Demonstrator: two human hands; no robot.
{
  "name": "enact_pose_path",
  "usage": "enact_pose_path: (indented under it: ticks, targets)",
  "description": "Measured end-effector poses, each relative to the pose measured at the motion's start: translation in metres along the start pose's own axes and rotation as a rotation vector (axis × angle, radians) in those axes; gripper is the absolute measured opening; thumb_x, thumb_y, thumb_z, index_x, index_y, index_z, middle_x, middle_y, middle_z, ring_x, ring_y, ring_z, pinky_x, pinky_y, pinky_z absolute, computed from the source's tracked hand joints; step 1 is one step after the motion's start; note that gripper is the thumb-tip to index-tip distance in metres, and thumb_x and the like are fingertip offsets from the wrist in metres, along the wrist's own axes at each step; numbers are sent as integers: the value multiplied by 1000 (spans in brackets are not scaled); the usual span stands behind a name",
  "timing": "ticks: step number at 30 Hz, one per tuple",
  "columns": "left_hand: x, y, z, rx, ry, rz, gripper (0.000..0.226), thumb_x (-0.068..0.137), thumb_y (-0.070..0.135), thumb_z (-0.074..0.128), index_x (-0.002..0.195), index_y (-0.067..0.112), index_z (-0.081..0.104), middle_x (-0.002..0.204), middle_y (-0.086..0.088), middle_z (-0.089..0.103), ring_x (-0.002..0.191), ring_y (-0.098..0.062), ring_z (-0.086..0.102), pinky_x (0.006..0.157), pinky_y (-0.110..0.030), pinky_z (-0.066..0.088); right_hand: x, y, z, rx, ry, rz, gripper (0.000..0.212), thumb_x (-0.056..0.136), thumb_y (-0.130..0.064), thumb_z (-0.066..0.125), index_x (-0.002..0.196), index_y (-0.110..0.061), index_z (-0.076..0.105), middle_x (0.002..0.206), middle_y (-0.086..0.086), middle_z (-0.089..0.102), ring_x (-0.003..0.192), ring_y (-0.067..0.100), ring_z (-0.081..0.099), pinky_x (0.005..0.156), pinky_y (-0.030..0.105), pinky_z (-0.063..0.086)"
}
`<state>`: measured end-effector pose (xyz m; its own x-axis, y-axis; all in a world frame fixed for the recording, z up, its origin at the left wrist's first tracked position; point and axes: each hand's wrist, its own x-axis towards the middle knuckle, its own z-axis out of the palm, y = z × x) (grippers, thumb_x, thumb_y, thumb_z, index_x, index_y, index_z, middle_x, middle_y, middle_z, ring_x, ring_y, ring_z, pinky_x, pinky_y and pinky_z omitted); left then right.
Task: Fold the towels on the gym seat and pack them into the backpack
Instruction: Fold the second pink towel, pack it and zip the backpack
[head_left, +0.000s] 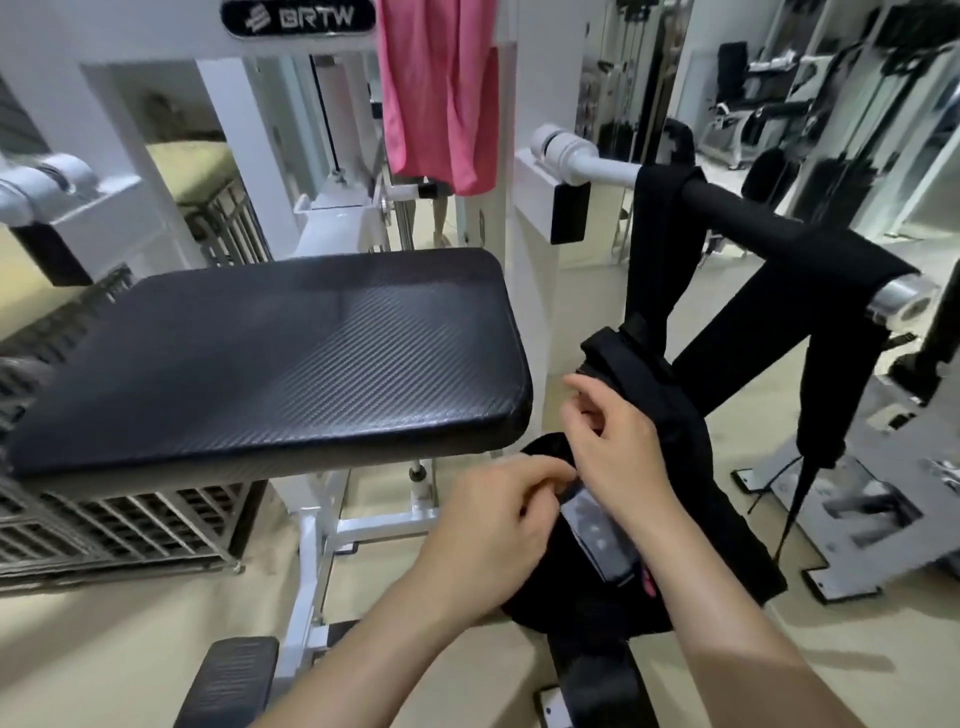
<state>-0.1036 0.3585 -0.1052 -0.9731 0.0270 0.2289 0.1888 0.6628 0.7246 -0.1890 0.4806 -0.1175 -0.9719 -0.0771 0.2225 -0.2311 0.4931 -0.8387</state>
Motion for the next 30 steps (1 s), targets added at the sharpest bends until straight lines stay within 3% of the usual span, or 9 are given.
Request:
enact_pose_path:
  ticks: [4, 6, 8, 11, 18, 22, 26, 28, 30]
  targets:
    - [33, 20, -41, -137, 278, 66, 25, 86, 18, 49, 96, 29, 70, 72, 23, 65, 68, 2, 61, 71, -31, 55, 22, -44, -22, 27, 28, -127, 33, 96, -24, 52, 127, -26, 60, 93, -17, 63, 87, -10, 57, 73, 2, 40]
    - [53, 22, -63, -113, 364, 70, 26, 87, 15, 50, 93, 31, 70, 67, 25, 63, 62, 3, 58, 66, -26, 50, 36, -68, -27, 20, -9, -176, 37, 95, -25, 52, 132, -28, 56, 107, -12, 64, 98, -3, 58, 87, 13, 42]
    - [74, 22, -87, -101, 417, 50, 28, 88, 12, 51, 92, 32, 70, 67, 21, 64, 64, 0, 59, 66, -24, 47, 54, -90, -26, 0, -58, -206, 43, 96, -30, 51, 139, -31, 48, 127, -7, 59, 121, 7, 52, 103, 28, 39]
    - [109, 15, -117, -32, 462, 20, 28, 87, 10, 52, 96, 28, 71, 84, 15, 69, 82, -4, 63, 82, -26, 50, 89, -120, -15, -37, -120, -253, 52, 96, -34, 50, 146, -33, 34, 147, -6, 44, 136, 14, 39, 109, 33, 32]
    - [211, -43, -175, 207, 392, -25, 42, 89, 9, 46, 125, 19, 64, 127, -5, 61, 119, -20, 53, 95, -23, 36, 198, -153, 43, -280, -187, -245, 65, 92, -39, 48, 149, -36, 19, 153, 3, 33, 141, 29, 28, 111, 47, 31]
    - [272, -90, -195, 313, 356, -72, 42, 93, 18, 44, 131, 26, 59, 127, -11, 57, 121, -28, 50, 99, -31, 36, 267, -154, 83, -433, -155, -165, 68, 87, -40, 50, 147, -45, 19, 155, 12, 24, 144, 35, 15, 114, 53, 23]
    - [324, -124, -204, 361, 214, -98, 45, 95, 22, 40, 138, 30, 50, 129, -17, 53, 124, -34, 45, 105, -41, 35, 336, -143, 113, -607, -194, -56, 62, 82, -36, 44, 140, -51, 33, 158, 15, 17, 147, 35, 4, 116, 56, 15]
    - [345, -136, -207, 350, 138, -109, 47, 95, 25, 39, 141, 33, 45, 133, -18, 48, 125, -36, 43, 106, -44, 36, 362, -139, 123, -645, -191, 6, 58, 86, -34, 46, 141, -48, 36, 159, 12, 14, 147, 34, 2, 116, 55, 15]
    - [362, -142, -208, 354, 89, -121, 49, 95, 27, 39, 143, 36, 43, 136, -19, 43, 128, -39, 39, 107, -44, 34, 383, -138, 134, -657, -163, 14, 59, 89, -32, 47, 146, -34, 34, 157, 13, 20, 146, 34, 11, 117, 49, 18]
